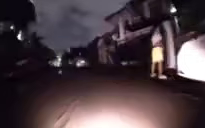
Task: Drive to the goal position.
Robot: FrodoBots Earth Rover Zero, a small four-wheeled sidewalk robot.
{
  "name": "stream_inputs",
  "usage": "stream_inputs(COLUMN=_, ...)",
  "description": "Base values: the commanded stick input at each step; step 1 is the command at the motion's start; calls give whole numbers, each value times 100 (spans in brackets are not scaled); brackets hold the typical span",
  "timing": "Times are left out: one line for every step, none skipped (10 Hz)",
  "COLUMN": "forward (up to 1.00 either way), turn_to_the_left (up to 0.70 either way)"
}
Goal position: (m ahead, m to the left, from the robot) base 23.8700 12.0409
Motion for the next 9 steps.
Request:
stream_inputs(forward=100, turn_to_the_left=0)
stream_inputs(forward=100, turn_to_the_left=0)
stream_inputs(forward=100, turn_to_the_left=0)
stream_inputs(forward=100, turn_to_the_left=0)
stream_inputs(forward=100, turn_to_the_left=0)
stream_inputs(forward=100, turn_to_the_left=0)
stream_inputs(forward=100, turn_to_the_left=0)
stream_inputs(forward=100, turn_to_the_left=0)
stream_inputs(forward=100, turn_to_the_left=0)
